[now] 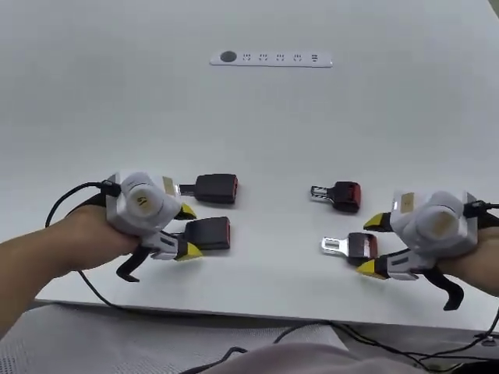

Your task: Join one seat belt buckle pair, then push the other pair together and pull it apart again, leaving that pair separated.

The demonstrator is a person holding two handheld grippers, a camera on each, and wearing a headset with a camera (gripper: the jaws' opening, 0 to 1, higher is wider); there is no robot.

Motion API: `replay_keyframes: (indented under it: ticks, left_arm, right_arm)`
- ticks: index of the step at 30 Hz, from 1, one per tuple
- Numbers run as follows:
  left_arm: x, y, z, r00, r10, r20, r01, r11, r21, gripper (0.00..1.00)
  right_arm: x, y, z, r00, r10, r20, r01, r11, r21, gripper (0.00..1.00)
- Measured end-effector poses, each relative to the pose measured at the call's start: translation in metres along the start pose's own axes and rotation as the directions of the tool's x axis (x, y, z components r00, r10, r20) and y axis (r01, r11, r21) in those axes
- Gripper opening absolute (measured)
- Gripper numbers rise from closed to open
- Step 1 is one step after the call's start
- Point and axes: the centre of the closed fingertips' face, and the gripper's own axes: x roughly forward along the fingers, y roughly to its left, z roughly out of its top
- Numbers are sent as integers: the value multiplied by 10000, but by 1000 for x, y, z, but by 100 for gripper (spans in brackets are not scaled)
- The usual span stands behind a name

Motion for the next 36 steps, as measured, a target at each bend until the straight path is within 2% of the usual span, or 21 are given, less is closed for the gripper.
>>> replay_keyframes:
  ticks: [5, 9, 14, 17, 18, 20, 26, 36]
  left_arm:
    - [1, -1, 1, 9995, -297, -99, 298, 9995, 134, 37]
    - [2, 2, 2, 9990, -404, -206, 412, 9984, 379, 34]
    - [3, 1, 1, 9970, -540, -549, 594, 9930, 1025, 33]
    - [4, 2, -3, 9949, -523, -861, 672, 9813, 1803, 32]
    - [3, 2, -5, 9940, -536, -953, 709, 9794, 1890, 32]
    - [4, 3, -5, 9924, -611, -1064, 802, 9793, 1861, 31]
    - [4, 3, -7, 9896, -649, -1285, 928, 9699, 2251, 31]
    - [6, 2, -7, 9875, -717, -1403, 1062, 9606, 2569, 31]
  right_arm:
    - [0, -2, -4, 9997, 222, -86, -223, 9997, -82, 37]
    - [3, 2, -10, 9978, 539, -397, -550, 9982, -249, 35]
    - [5, 0, -10, 9963, 751, -422, -761, 9968, -230, 34]
    - [5, 1, -9, 9936, 908, -665, -929, 9952, -298, 34]
    - [5, 1, -9, 9930, 920, -735, -944, 9951, -296, 34]
    - [5, 2, -10, 9922, 875, -883, -912, 9951, -391, 34]
    - [5, 1, -11, 9911, 861, -1015, -910, 9949, -444, 33]
    - [5, 1, -11, 9917, 874, -943, -949, 9924, -781, 33]
